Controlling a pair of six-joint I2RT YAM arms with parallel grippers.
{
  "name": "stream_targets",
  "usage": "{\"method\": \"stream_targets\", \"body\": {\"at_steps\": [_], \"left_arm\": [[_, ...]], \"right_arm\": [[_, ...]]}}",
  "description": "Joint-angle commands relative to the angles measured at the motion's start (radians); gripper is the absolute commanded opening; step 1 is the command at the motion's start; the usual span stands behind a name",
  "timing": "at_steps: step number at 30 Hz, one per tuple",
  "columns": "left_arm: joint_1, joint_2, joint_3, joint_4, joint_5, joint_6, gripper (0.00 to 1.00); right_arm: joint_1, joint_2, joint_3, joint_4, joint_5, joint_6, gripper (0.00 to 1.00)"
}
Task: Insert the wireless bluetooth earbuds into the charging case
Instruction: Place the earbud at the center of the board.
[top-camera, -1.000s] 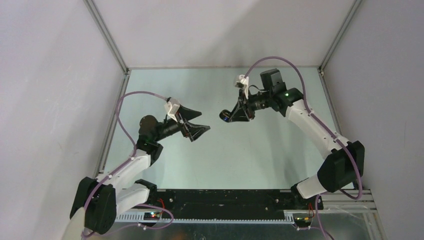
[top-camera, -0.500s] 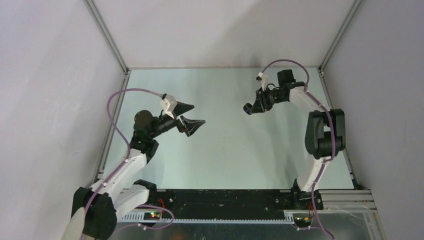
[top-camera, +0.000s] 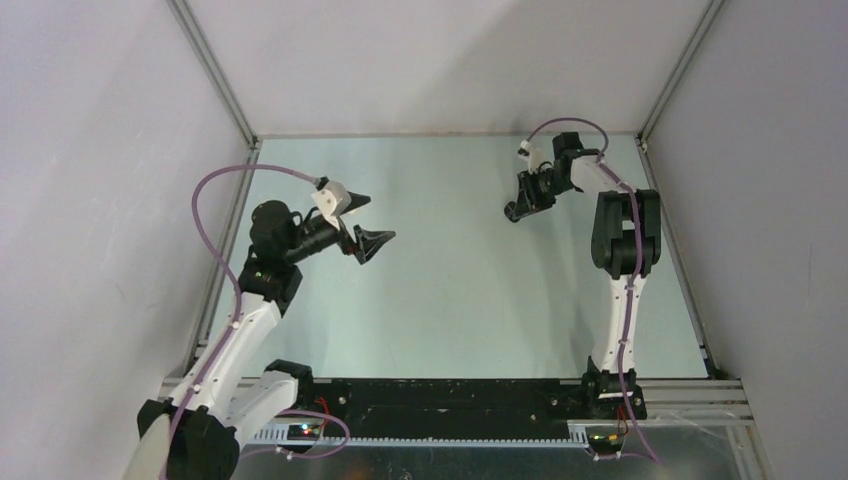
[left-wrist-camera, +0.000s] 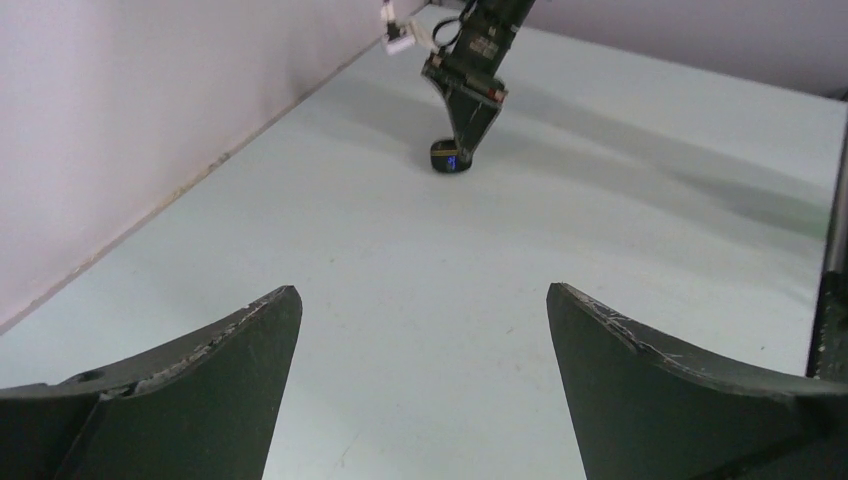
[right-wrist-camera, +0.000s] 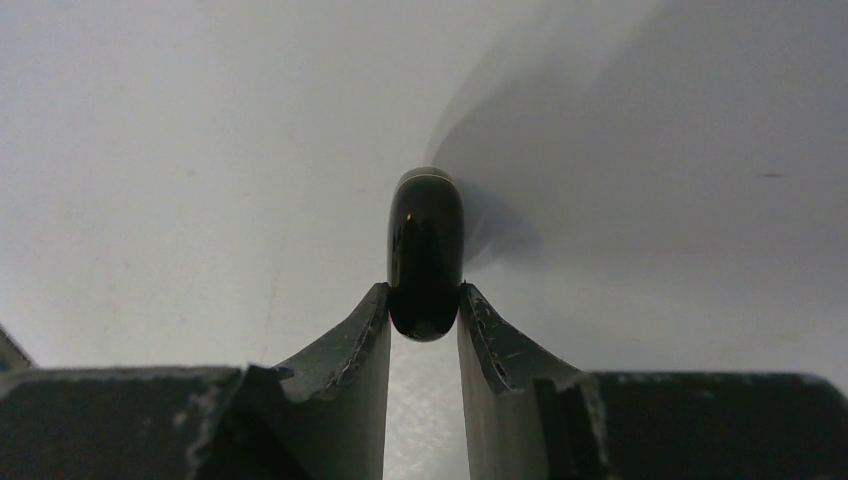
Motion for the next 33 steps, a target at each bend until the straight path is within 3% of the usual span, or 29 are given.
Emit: {"method": "stream_targets", "body": {"at_steps": [1,5,12,21,24,27,33], "left_arm": [[0.036,-0.015,0.046,-0.146,0.018,0.143,0.99],[0.059,-0.028,0.047,-0.223,0.020,0.201,0.99],[0.107,-0.073,0.042,-0.336,-0.035,0.287,0.99],[0.127,-0.165,0.039,-0.479,-0.149,0.390,0.99],[0.131,-0.205,0.048,-0.549,-0.223,0.419,0.99],[0.139,-0.270,0.061,-0.606,-0.345,0.408,0.99],[0.144,-0.416,0.121,-0.723,-0.567,0.276,0.99]], "right_arm": [[-0.040,0.061,0.146,-0.041,0.112,0.066,0.21],[-0.057,0.125,0.233,-0.084,0.165,0.083,0.29],[-0.062,0.089,0.218,-0.057,0.241,0.095,0.54],[-0.132,0.011,0.202,-0.081,0.276,0.111,0.66],[-0.149,-0.109,0.134,-0.088,0.314,0.102,0.77],[-0.163,-0.330,-0.037,-0.048,0.343,0.077,0.97],[-0.183,-0.806,-0.304,-0.029,0.338,0.088,0.99]]}}
